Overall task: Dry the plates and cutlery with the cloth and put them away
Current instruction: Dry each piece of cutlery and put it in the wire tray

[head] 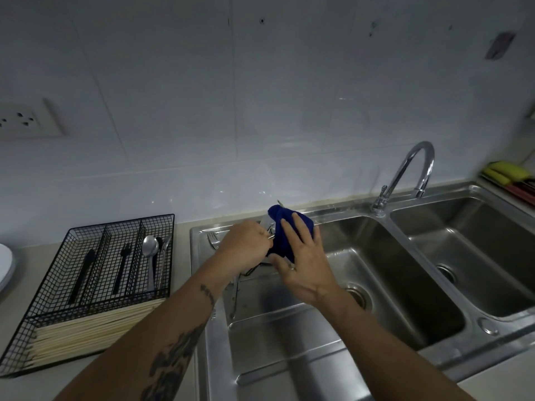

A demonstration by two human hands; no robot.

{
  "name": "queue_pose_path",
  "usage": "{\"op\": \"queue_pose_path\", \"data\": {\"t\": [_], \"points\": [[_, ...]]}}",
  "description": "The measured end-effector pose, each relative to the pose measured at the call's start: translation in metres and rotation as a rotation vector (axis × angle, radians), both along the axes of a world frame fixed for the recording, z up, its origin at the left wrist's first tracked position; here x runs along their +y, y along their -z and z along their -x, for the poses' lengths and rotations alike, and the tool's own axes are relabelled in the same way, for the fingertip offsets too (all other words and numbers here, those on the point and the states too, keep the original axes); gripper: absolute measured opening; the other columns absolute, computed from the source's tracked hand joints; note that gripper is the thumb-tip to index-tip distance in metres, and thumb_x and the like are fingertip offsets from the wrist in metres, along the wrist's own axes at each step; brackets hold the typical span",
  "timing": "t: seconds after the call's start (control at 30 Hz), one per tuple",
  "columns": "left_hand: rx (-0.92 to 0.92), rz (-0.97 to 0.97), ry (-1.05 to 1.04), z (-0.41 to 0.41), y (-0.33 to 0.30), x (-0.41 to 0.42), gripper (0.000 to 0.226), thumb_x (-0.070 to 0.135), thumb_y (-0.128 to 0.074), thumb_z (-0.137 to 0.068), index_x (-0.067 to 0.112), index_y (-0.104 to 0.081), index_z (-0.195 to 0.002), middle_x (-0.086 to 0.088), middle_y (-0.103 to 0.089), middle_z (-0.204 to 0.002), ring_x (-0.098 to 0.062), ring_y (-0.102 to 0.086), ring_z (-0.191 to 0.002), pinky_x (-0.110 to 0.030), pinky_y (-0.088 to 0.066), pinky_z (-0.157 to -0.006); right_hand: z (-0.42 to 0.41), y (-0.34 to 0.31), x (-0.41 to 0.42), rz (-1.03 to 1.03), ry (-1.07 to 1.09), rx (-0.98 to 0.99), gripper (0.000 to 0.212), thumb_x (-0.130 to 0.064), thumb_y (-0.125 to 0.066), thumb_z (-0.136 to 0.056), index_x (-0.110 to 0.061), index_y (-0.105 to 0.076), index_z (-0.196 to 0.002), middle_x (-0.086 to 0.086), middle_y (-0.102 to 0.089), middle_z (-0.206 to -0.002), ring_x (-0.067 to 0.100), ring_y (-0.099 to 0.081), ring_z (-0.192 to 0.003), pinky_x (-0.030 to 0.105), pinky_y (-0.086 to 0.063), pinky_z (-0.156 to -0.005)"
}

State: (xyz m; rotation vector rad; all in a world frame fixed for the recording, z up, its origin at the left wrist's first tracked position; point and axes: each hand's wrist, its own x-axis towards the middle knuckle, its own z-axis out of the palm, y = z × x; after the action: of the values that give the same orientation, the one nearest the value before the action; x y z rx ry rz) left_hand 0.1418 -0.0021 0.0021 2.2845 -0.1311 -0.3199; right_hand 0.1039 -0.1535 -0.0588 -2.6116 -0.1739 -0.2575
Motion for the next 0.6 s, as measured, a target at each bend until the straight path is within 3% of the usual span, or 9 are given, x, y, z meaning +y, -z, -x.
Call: {"op": "queue_pose_path", "data": {"t": [0.03,0.1,0.2,0.3,0.4,0.47,0.6], "points": [[-0.009,-0.017,0.011,0.0,0.0,-0.001,0.023,0.008,-0.048,-0.078,-0.004,-0.067,-0.078,-0.018,-0.073,-0.091,-0.029,-0.066,-0.076,-0.04,-0.053,-0.067,-0.001,0.002,0.004,-0.062,0.051,-0.027,0.076,-0.057,-0.047,-0.086,-0.027,-0.027,-0.152,-0.006,-0.015,-0.161,0.031,-0.01,-0.147,0.045,-0.019,-0.119],[-0.031,-0.077,0.041,0.001,-0.001,-0.002,0.025,0.008,-0.048,-0.08,-0.004,-0.069,-0.084,-0.017,-0.072,-0.087,-0.024,-0.059,-0.066,-0.034,-0.046,-0.06,-0.003,0.005,0.01,-0.149,0.159,-0.141,0.064,-0.03,-0.064,-0.083,-0.024,-0.044,-0.144,-0.004,-0.031,-0.154,0.031,-0.034,-0.134,0.031,-0.031,-0.108],[-0.069,-0.175,0.075,0.001,-0.001,0.003,0.025,0.012,-0.047,-0.083,0.001,-0.07,-0.08,-0.01,-0.074,-0.088,-0.024,-0.064,-0.071,-0.033,-0.049,-0.061,-0.004,0.007,0.008,-0.091,0.163,-0.214,0.064,-0.001,-0.062,-0.074,-0.021,-0.056,-0.134,-0.003,-0.046,-0.143,0.029,-0.051,-0.112,0.023,-0.035,-0.094],[-0.132,-0.282,0.086,0.001,0.0,0.016,0.026,0.021,-0.045,-0.08,0.013,-0.069,-0.075,0.0,-0.073,-0.089,-0.023,-0.066,-0.078,-0.036,-0.056,-0.072,-0.008,0.01,-0.015,0.058,0.147,-0.17,0.069,0.001,-0.059,-0.069,-0.026,-0.058,-0.132,-0.005,-0.049,-0.14,0.03,-0.05,-0.104,0.033,-0.045,-0.088],[-0.173,-0.292,0.095,0.001,-0.002,0.024,0.026,0.02,-0.044,-0.081,0.012,-0.068,-0.074,-0.001,-0.073,-0.091,-0.024,-0.065,-0.081,-0.035,-0.052,-0.072,-0.006,0.005,-0.039,0.142,0.238,-0.126,0.061,0.0,-0.06,-0.072,-0.026,-0.063,-0.126,-0.002,-0.053,-0.136,0.033,-0.048,-0.102,0.032,-0.044,-0.084],[-0.194,-0.296,0.087,-0.001,-0.004,0.023,0.025,0.02,-0.044,-0.082,0.015,-0.062,-0.065,-0.002,-0.072,-0.094,-0.024,-0.065,-0.088,-0.034,-0.051,-0.075,-0.003,-0.004,-0.04,0.154,0.241,-0.198,0.057,0.0,-0.063,-0.072,-0.022,-0.064,-0.126,0.001,-0.056,-0.132,0.033,-0.048,-0.098,0.03,-0.042,-0.082],[-0.192,-0.313,0.093,-0.001,-0.008,0.015,0.026,0.018,-0.051,-0.084,0.017,-0.055,-0.058,-0.003,-0.069,-0.087,-0.03,-0.065,-0.082,-0.031,-0.05,-0.066,-0.001,-0.037,-0.025,0.028,0.266,-0.328,0.065,-0.003,-0.064,-0.074,-0.015,-0.053,-0.137,0.011,-0.048,-0.14,0.035,-0.051,-0.112,0.036,-0.043,-0.096]]}}
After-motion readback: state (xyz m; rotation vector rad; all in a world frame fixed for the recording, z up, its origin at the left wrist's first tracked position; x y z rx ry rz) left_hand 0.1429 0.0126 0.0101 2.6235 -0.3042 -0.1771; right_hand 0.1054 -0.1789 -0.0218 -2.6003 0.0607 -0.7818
